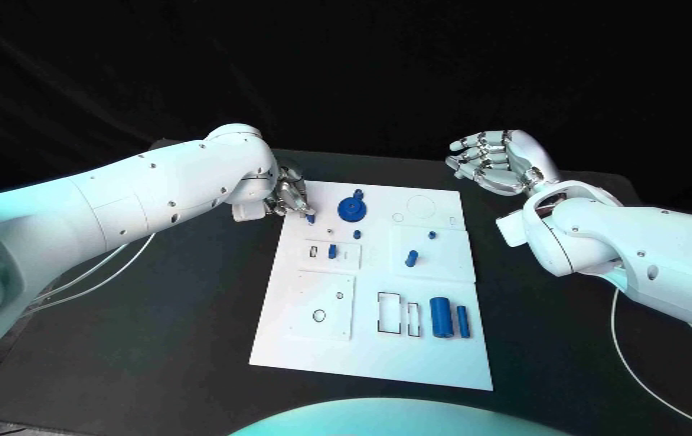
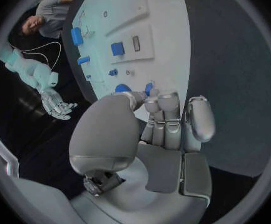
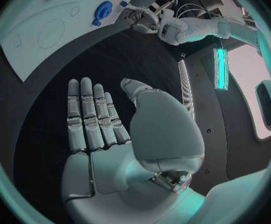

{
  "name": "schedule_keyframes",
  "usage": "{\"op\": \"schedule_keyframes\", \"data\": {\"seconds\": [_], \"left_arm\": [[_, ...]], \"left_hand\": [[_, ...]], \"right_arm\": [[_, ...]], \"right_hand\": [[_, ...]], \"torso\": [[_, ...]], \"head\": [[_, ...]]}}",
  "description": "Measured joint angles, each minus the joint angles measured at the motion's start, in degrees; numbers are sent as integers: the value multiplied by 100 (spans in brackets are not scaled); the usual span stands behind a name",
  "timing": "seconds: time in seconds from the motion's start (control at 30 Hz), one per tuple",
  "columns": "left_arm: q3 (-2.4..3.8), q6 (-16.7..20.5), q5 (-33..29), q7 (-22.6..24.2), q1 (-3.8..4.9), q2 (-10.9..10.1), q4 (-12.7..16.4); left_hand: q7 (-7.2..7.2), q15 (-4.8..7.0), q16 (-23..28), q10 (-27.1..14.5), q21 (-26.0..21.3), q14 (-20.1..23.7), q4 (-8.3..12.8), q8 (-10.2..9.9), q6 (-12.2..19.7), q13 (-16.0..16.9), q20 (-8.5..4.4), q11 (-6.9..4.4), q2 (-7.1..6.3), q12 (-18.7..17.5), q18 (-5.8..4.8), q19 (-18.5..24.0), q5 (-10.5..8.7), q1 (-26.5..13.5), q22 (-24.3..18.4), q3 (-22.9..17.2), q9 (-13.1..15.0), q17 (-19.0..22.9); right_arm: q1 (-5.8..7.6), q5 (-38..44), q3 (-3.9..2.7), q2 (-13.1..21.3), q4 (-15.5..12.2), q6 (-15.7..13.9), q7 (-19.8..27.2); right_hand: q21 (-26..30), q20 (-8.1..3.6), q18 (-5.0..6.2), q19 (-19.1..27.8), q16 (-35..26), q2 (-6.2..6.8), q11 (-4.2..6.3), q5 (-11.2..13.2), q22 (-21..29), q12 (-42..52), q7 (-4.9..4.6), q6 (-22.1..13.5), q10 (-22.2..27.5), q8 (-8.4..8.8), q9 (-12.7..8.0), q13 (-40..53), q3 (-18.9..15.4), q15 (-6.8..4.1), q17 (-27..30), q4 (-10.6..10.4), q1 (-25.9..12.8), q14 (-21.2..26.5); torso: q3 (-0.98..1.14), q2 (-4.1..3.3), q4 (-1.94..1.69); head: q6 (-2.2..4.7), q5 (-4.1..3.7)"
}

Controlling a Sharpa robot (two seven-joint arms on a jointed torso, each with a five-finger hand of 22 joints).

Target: Assemble the parts on the task board

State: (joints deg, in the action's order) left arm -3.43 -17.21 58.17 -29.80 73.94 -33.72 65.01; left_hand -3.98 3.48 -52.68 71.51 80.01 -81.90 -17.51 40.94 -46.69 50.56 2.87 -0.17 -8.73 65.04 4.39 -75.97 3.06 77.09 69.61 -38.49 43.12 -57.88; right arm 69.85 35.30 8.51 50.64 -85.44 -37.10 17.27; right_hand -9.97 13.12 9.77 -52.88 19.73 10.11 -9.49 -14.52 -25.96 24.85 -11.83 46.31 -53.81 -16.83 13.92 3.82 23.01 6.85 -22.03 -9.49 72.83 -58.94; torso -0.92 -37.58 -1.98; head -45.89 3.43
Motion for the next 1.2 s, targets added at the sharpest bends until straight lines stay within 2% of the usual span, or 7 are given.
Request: {"op": "schedule_keyframes", "data": {"seconds": [0.07,0.13,0.3,0.53,0.67,0.9,1.2], "left_arm": [[-4,24,-36,5,0,-7,0],[-8,52,-79,9,0,-17,2],[-13,143,-240,29,-1,-69,37],[-5,266,-599,73,-2,-236,186],[-3,306,-771,90,-2,-328,290],[0,372,-909,111,-10,-532,636],[-1,528,-732,197,-151,-898,1279]], "left_hand": [[-3,0,0,36,28,0,203,34,-2,25,-13,-12,-121,-1,0,-13,44,-89,44,-269,23,-9],[-7,0,0,114,59,0,171,66,-79,73,-19,-36,-235,54,0,-62,238,-186,97,-302,50,-10],[51,3,0,246,123,-3,172,101,-197,200,-40,-64,-421,124,0,-124,789,-360,203,-302,114,-16],[100,65,0,460,236,-23,263,101,-415,447,-93,-117,-637,275,0,-258,1747,-577,418,-213,206,-31],[114,72,0,469,261,-30,301,101,-460,511,-102,-126,-642,284,0,-266,1938,-632,464,-176,228,-36],[109,84,0,490,260,-18,324,101,-483,522,-102,-146,-628,284,0,-266,1981,-646,470,-167,233,-36],[99,92,0,509,260,-10,324,101,-493,539,-102,-126,-628,306,0,-266,2009,-646,476,-167,234,-40]], "right_arm": [[0,-2,-1,1,0,0,1],[0,-4,-1,1,0,0,3],[0,-9,-1,0,0,0,6],[0,-18,0,12,-9,-1,14],[0,-23,1,22,-13,-1,17],[0,-32,0,39,-29,-1,23],[-1,-39,0,66,-45,-1,27]], "right_hand": [[0,0,0,0,0,0,0,0,0,0,0,0,0,0,0,0,0,0,0,0,0,0],[0,0,0,0,0,0,0,0,0,0,0,0,0,0,0,0,0,0,0,0,0,0],[0,0,0,0,0,0,0,0,0,0,0,0,0,0,0,0,0,0,0,0,0,0],[0,0,0,0,0,0,0,0,7,0,0,0,0,0,1,0,0,0,-1,0,0,0],[0,0,0,0,0,0,0,0,6,0,0,0,0,0,1,0,0,0,-1,0,0,0],[0,0,0,0,0,0,0,0,6,0,0,0,0,0,1,0,0,0,-1,0,0,0],[0,0,0,0,0,0,0,-25,17,0,0,0,0,0,1,0,-16,0,-1,-16,0,0]], "torso": [[-1,0,1],[-1,0,2],[0,1,2],[2,1,3],[2,2,2],[3,3,2],[2,5,-9]], "head": [[0,3],[0,8],[-3,20],[-1,23],[-1,23],[0,28],[-4,18]]}}
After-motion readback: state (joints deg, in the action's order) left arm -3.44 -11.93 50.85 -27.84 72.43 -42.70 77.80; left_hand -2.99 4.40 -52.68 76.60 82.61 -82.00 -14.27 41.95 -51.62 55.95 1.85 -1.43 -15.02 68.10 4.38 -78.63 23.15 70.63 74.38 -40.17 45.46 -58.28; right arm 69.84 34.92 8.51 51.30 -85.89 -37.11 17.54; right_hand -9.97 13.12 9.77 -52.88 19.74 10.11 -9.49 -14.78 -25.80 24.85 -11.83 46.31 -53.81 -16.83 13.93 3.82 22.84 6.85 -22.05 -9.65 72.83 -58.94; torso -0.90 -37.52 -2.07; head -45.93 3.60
